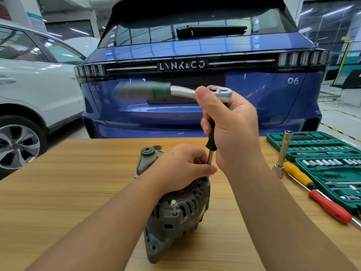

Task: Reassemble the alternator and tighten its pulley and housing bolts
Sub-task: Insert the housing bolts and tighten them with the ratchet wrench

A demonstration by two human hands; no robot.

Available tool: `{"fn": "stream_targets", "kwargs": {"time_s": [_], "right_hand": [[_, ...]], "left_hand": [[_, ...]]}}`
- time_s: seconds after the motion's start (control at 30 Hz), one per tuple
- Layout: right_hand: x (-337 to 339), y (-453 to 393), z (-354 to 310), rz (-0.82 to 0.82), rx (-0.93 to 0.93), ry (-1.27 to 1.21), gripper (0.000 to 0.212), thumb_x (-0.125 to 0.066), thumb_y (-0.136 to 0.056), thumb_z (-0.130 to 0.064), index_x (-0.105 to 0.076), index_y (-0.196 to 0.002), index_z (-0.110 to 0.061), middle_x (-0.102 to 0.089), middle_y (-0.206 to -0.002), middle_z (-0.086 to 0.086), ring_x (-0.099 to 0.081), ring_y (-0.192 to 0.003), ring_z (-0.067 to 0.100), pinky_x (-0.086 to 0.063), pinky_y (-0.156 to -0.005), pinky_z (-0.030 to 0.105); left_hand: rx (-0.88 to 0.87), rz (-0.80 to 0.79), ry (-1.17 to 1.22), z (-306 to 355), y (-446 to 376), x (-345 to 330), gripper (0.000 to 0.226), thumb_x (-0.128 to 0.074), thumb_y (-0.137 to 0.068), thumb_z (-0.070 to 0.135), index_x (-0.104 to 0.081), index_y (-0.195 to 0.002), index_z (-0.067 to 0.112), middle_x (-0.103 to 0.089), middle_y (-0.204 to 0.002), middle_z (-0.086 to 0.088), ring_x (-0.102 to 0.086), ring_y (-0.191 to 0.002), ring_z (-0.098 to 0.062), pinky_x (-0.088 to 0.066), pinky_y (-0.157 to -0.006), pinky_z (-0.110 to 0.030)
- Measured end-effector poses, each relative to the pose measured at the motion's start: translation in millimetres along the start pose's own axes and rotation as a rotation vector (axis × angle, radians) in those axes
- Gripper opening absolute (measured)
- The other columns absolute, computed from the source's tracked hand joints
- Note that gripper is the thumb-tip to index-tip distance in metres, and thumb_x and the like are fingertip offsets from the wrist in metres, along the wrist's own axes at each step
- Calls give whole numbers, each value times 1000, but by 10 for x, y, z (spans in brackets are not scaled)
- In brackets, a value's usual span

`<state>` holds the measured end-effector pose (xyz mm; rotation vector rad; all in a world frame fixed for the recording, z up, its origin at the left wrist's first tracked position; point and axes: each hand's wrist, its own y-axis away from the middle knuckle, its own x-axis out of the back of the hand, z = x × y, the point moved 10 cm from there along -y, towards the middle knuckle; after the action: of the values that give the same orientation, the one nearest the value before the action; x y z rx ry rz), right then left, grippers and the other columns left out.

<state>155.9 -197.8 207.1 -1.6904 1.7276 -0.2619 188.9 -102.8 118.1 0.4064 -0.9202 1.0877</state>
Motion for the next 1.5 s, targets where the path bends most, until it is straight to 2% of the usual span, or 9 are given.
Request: {"fn": "stream_targets", "kwargs": {"time_s": [0.07,0.17,0.43,0.7,0.9,1.0,1.17,1.23,1.5], "right_hand": [[86,-19,17,50,-32,19,18,-76,-88,-22,-69,-94,-6,-48,-61,-3,-39,-53,11,-36,-48,22],[-4,-22,73,-80,-94,-48,25,-70,-90,-16,-63,-114,-13,-53,-66,-4,-46,-58,12,-43,-55,24],[-214,106,-147,-157,288,70,49,-54,-95,5,-59,-124,-34,-54,-79,-2,-41,-60,27,-41,-53,35],[-140,68,-75,-141,109,-73,38,-60,-86,-35,-62,-123,-26,-58,-79,7,-49,-59,17,-45,-53,26],[122,-24,-24,78,16,49,16,-71,-92,-24,-64,-98,-12,-50,-57,-6,-44,-49,8,-40,-46,20],[107,-76,31,1,-35,12,14,-65,-97,-18,-60,-108,-13,-55,-63,-3,-48,-54,12,-45,-54,25],[-164,40,-138,-144,234,60,46,-58,-95,-1,-56,-126,-35,-55,-83,6,-49,-59,12,-48,-58,24],[-201,65,-140,-179,280,58,52,-55,-95,5,-59,-125,-37,-55,-81,-2,-45,-58,16,-46,-55,26],[-172,59,-35,-211,91,-86,45,-56,-80,-33,-63,-124,-30,-61,-79,3,-50,-63,18,-46,-57,28]], "left_hand": [[-9,-1,8,12,2,-1,16,-67,-92,53,-72,-94,38,-72,-92,16,-67,-86,-1,-59,-84,-38],[-5,6,7,-6,3,10,16,-67,-91,54,-69,-88,38,-70,-88,17,-65,-80,1,-57,-77,-32],[-14,17,47,8,40,22,15,-68,-95,46,-75,-95,33,-74,-91,14,-67,-83,-3,-58,-85,-42],[-8,18,31,-15,-2,16,16,-68,-92,48,-74,-94,34,-74,-89,16,-67,-81,1,-59,-83,-39],[-19,-7,-10,11,-9,-13,18,-65,-91,56,-70,-92,39,-71,-90,16,-66,-83,0,-59,-79,-34],[2,5,-19,-10,-18,8,16,-66,-92,56,-67,-85,41,-68,-85,19,-63,-78,5,-52,-70,-26],[-17,16,91,15,13,0,12,-71,-94,38,-75,-93,26,-75,-88,6,-70,-85,-9,-59,-83,-38],[-29,23,115,34,24,15,14,-72,-94,35,-76,-92,22,-75,-85,4,-69,-80,-7,-59,-79,-30],[1,13,39,-5,19,15,16,-68,-93,49,-75,-94,34,-74,-89,16,-68,-81,0,-59,-85,-40]]}}
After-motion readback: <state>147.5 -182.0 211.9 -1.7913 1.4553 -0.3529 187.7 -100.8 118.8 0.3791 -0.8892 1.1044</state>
